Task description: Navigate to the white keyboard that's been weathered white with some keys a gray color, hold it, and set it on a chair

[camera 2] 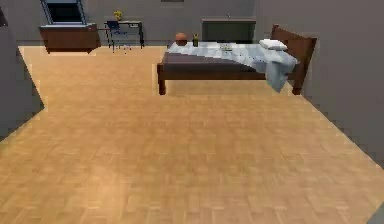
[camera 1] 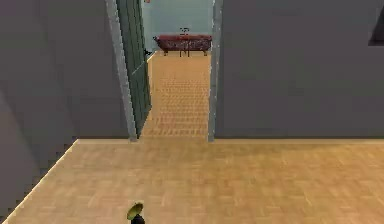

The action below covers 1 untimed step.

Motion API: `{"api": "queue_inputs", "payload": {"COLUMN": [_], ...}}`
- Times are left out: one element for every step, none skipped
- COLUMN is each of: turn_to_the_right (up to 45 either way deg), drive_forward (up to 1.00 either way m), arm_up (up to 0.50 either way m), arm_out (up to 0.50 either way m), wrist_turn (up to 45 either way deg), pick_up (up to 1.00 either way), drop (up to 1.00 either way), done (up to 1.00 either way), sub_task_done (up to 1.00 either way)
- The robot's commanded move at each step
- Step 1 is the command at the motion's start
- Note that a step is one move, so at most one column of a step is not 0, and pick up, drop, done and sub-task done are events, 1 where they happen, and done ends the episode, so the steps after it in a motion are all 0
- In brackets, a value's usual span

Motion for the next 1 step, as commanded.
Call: {"api": "queue_inputs", "payload": {"turn_to_the_right": [45.0], "drive_forward": [0.0], "arm_up": [0.0], "arm_out": [0.0], "wrist_turn": [0.0], "pick_up": [0.0], "drop": [0.0], "done": [0.0], "sub_task_done": [0.0]}}
